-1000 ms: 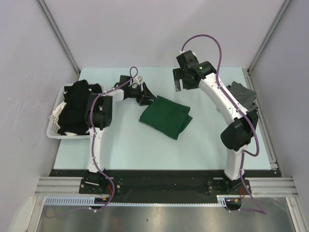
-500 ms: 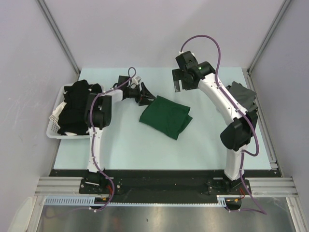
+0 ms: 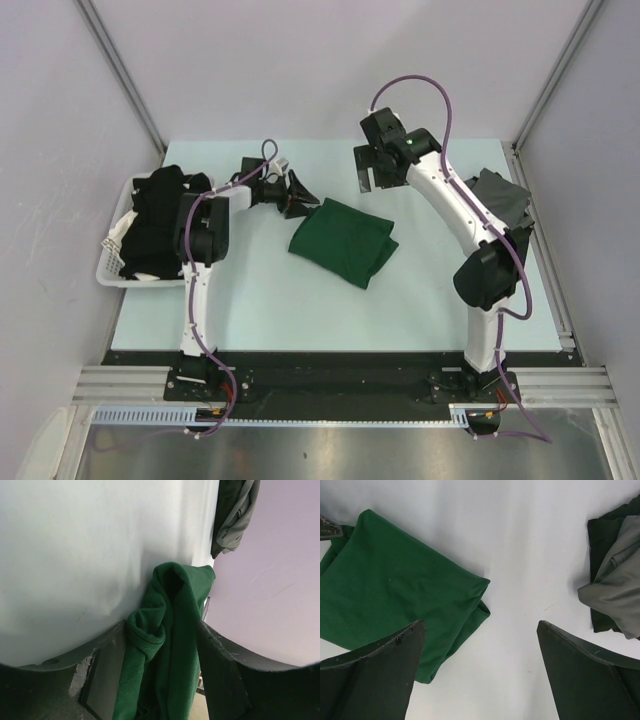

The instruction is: Fold and stack the t-shirts

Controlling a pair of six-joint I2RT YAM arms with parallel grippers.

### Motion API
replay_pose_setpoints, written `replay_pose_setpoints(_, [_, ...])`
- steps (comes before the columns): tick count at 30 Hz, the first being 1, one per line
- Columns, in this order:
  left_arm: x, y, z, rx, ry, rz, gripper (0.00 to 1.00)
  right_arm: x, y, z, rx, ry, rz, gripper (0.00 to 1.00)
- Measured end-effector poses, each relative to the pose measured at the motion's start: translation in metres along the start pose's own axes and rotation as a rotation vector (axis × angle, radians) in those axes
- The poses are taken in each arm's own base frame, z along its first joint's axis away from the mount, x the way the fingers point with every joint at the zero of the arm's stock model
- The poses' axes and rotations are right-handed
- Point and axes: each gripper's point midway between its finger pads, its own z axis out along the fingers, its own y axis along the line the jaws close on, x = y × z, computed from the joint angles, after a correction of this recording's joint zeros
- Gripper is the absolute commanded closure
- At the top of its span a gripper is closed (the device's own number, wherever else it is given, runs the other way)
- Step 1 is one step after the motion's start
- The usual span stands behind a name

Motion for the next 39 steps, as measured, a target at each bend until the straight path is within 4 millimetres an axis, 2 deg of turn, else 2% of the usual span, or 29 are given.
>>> replay_pose_setpoints(11, [0.003, -0.001, 0.003, 0.046, 0.032, -0.012, 0.36, 0.001, 0.008, 0.003, -0.011, 0.008, 0.0, 0.0])
replay_pose_setpoints(27, [0.012, -0.009, 0.016, 0.081, 0.075, -0.02, 0.34, 0.003, 0.011, 0.005, -0.008, 0.025, 0.0, 0.0])
replay_pose_setpoints(39, [0.011, -0.013, 0.019, 0.118, 0.082, -0.045, 0.34, 0.005, 0.011, 0.005, -0.007, 0.031, -0.003, 0.0])
